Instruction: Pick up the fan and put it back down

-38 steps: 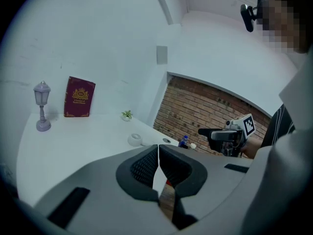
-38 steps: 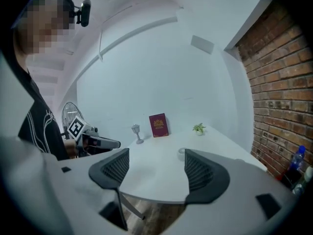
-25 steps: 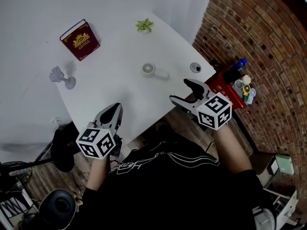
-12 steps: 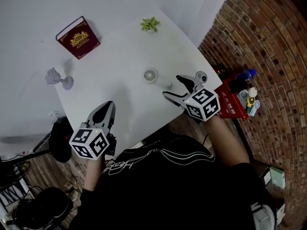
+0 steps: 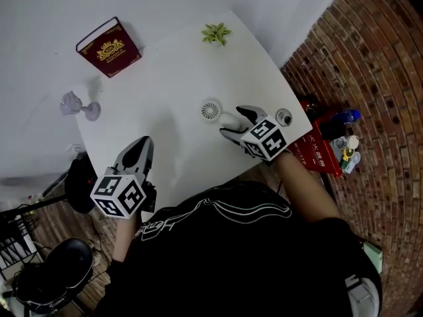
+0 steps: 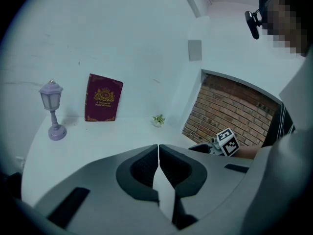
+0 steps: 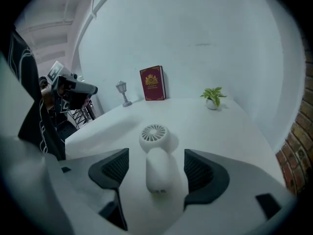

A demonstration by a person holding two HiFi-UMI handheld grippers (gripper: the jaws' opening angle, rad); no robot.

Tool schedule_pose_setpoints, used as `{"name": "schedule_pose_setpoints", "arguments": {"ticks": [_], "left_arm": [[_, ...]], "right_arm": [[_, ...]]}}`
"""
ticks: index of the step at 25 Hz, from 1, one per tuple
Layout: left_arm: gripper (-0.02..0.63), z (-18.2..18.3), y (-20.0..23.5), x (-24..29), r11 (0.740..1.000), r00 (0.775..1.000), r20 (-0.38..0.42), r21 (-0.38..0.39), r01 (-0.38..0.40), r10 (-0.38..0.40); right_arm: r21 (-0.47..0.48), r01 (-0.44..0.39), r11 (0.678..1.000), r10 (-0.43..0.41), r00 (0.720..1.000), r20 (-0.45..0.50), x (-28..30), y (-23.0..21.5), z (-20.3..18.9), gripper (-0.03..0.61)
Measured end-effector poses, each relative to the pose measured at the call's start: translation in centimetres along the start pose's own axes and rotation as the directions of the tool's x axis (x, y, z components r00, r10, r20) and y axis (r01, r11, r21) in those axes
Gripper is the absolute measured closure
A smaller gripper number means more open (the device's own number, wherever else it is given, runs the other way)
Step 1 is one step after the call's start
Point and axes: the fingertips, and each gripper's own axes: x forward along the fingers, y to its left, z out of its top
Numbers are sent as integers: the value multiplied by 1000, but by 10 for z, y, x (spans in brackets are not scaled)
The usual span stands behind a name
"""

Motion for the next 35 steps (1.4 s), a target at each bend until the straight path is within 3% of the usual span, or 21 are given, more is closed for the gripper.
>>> {"name": "schedule_pose_setpoints", "arguments": {"ticks": [6,16,20,27,35], "left_arm": [[580,3,1,5,1000,1000,-8,7,-21,21],[580,2,5,12,999,999,-19,24,-33,33],[580,1,7,15,999,999,-12,15,-33,33],[580,-1,6,16,1000,1000,-7,2,-28,28],[580,-1,11,7,999,999,-4,-7,-36,36]], "right_arm": [[-28,-43,999,41,998,-54,21,-2,-9,245],[-138,-73,988,53,988,-143,41,7,-15,329],[-139,-51,989,31,990,-139,43,4,-17,380],[-137,-72,988,50,985,-163,43,4,-18,383],[-98,-58,994,45,991,-125,42,2,-12,385]]}}
